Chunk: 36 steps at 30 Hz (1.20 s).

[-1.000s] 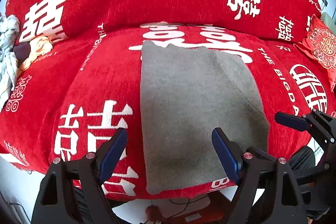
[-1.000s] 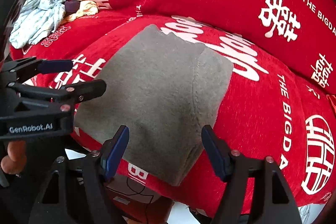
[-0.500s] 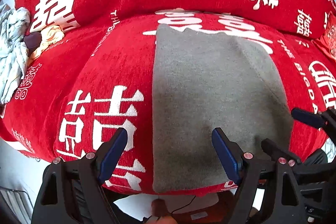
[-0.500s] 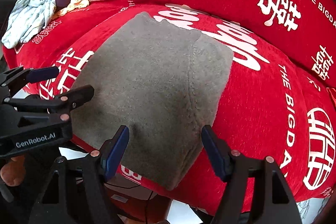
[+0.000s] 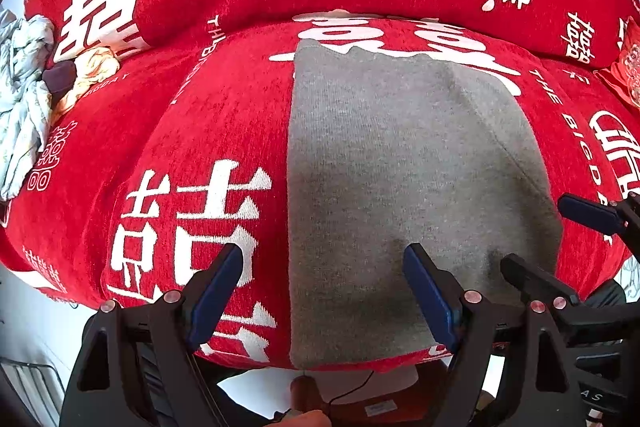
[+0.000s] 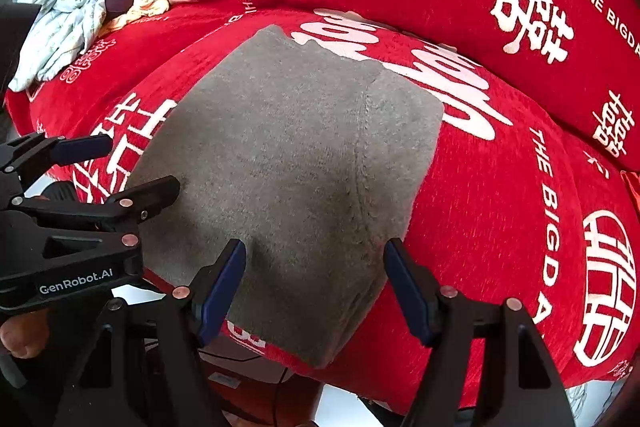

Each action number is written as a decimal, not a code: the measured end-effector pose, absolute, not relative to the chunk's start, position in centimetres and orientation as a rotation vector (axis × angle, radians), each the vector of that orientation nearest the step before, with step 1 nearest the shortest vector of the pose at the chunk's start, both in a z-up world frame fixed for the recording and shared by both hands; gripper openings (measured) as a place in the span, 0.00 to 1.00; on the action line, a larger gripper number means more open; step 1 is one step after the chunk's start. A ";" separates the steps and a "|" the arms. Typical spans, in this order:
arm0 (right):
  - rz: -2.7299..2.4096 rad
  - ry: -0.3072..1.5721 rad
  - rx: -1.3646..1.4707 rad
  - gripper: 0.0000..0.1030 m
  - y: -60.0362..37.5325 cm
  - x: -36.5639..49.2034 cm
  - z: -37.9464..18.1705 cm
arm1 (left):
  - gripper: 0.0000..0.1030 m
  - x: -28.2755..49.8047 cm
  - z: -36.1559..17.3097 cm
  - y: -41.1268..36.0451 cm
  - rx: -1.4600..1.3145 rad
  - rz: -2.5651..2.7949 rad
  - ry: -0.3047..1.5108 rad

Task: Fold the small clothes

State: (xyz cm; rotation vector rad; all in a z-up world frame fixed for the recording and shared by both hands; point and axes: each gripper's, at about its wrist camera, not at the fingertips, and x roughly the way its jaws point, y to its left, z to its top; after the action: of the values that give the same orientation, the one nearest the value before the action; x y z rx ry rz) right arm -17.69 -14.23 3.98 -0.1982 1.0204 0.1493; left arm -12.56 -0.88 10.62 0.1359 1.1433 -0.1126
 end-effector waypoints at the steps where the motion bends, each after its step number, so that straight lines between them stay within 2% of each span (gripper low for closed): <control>1: 0.149 1.022 -0.201 0.72 -14.2 -17.7 3.9 | 0.81 -12.6 10.6 -0.9 0.136 -0.114 1.142; 36: 0.163 1.010 -0.174 0.72 -15.2 -17.5 4.1 | 0.81 -12.7 10.9 -1.9 0.175 -0.118 1.137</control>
State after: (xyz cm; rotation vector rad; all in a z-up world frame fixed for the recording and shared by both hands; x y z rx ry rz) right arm -17.54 -15.16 4.12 -0.1745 1.0098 0.1626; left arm -12.73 -1.85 10.87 0.1746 1.1365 -0.1184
